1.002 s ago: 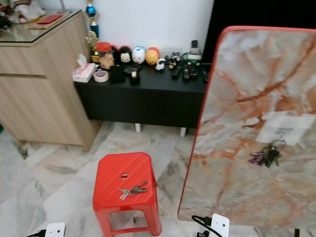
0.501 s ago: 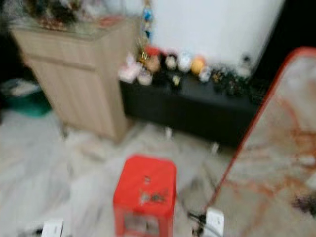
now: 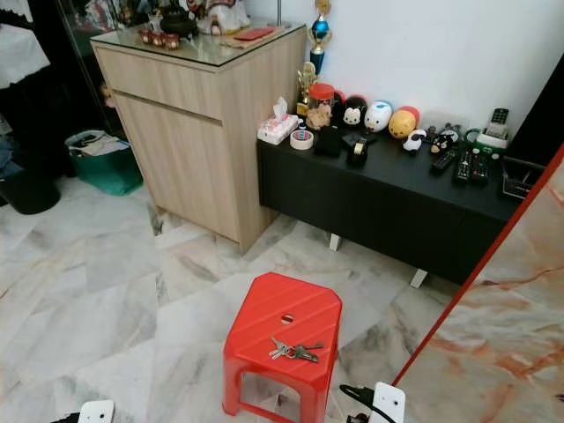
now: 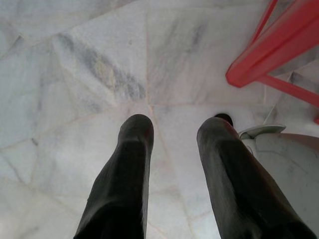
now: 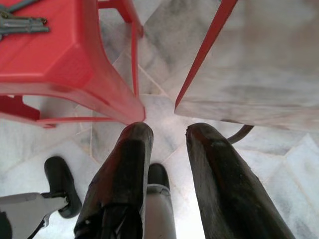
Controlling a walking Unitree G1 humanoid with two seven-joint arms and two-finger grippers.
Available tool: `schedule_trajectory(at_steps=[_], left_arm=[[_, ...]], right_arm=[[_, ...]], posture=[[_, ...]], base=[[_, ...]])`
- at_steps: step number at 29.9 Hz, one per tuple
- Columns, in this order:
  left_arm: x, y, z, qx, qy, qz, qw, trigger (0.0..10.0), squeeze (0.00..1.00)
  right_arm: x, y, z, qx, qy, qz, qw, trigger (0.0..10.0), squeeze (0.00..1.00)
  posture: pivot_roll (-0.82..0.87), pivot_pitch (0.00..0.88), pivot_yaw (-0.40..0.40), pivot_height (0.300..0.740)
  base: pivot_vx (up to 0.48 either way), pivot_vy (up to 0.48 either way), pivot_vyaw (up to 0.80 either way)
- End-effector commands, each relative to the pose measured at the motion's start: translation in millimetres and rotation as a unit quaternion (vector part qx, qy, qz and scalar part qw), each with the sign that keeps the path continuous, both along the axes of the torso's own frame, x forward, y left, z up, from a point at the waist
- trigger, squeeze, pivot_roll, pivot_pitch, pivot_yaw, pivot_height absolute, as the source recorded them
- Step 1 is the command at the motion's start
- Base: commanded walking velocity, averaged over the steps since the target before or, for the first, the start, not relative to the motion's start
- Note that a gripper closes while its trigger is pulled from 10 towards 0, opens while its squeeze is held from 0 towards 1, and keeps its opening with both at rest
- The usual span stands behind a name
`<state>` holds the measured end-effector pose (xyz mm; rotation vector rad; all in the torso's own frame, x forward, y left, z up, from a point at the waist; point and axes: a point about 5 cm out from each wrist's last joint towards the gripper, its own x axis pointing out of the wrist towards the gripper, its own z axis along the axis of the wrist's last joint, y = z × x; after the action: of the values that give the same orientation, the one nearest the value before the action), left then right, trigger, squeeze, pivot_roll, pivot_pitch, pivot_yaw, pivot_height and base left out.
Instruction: Hang keys on a hook
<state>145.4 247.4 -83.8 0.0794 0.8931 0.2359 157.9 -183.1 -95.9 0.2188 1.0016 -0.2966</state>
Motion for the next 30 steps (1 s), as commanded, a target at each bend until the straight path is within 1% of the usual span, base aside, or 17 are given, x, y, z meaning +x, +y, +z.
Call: schedule_trajectory(at_steps=[1, 8, 15, 30], left_arm=[[-4.0, -0.1, -2.2, 0.002, 0.014, -0.002, 1.0, 10.0, 0.0], [-1.2, -1.6, -1.5, 0.001, 0.009, 0.0, 1.0, 10.0, 0.0], [-0.9, -1.9, -1.5, 0.0, 0.009, 0.003, 1.0, 10.0, 0.0], [-1.6, -0.3, -1.2, 0.001, 0.007, 0.008, 1.0, 10.0, 0.0]], right_arm=[[2.4, 0.9, 0.8, 0.005, -0.002, -0.006, 1.0, 10.0, 0.0], [3.2, 0.6, 1.0, 0.016, -0.004, -0.027, 1.0, 10.0, 0.0], [3.6, 1.2, 1.1, 0.017, -0.004, -0.024, 1.0, 10.0, 0.0], [1.7, 2.2, 0.2, 0.025, -0.005, -0.024, 0.999, 10.0, 0.0]], posture=[[0.08, 0.0, -0.04, 0.74], [0.08, 0.0, -0.043, 0.74], [0.08, 0.0, -0.042, 0.74], [0.09, 0.0, -0.038, 0.74]], base=[[0.0, 0.296, 0.0], [0.0, 0.301, 0.0], [0.0, 0.302, -0.78], [0.0, 0.308, 0.0]])
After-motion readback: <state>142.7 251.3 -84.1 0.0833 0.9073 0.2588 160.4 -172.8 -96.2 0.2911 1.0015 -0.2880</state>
